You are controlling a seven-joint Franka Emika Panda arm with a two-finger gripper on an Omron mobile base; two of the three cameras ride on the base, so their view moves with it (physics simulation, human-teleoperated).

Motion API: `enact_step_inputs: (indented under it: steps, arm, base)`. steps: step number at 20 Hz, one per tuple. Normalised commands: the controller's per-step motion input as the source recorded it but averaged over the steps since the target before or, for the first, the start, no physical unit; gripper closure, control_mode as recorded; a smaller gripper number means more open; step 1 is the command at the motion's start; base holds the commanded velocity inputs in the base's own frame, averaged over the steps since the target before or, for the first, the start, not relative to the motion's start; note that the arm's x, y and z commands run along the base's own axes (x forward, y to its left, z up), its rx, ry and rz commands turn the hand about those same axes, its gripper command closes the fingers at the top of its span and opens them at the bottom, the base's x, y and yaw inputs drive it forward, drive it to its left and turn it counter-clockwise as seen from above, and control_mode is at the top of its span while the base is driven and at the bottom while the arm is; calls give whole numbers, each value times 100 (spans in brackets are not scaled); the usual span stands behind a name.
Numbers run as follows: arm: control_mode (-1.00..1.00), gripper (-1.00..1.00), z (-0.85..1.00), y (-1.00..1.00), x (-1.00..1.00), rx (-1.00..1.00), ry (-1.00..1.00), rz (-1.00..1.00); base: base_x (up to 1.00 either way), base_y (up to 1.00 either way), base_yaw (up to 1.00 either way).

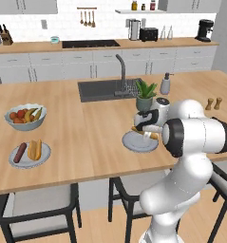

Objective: Place one bun and one sausage from the bowl on each plate.

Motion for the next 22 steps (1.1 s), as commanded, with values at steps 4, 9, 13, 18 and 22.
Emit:
enact_step_inputs:
  steps: [4, 9, 13, 18, 22]
  arm:
    - [-100, 100, -23, 0, 9, 0, 0, 0]
    - [-100, 100, -8, 0, 4, 0, 0, 0]
    - [-100, 100, -13, 0, 19, 0, 0, 0]
    - [-100, 100, -19, 0, 8, 0, 0, 0]
    - [-100, -100, -17, 0, 2, 0, 0, 0]
  base:
    - [0, 0, 0]
    - [0, 0, 0]
    - [0, 0, 0]
    - [0, 0, 0]
    - [0, 0, 0]
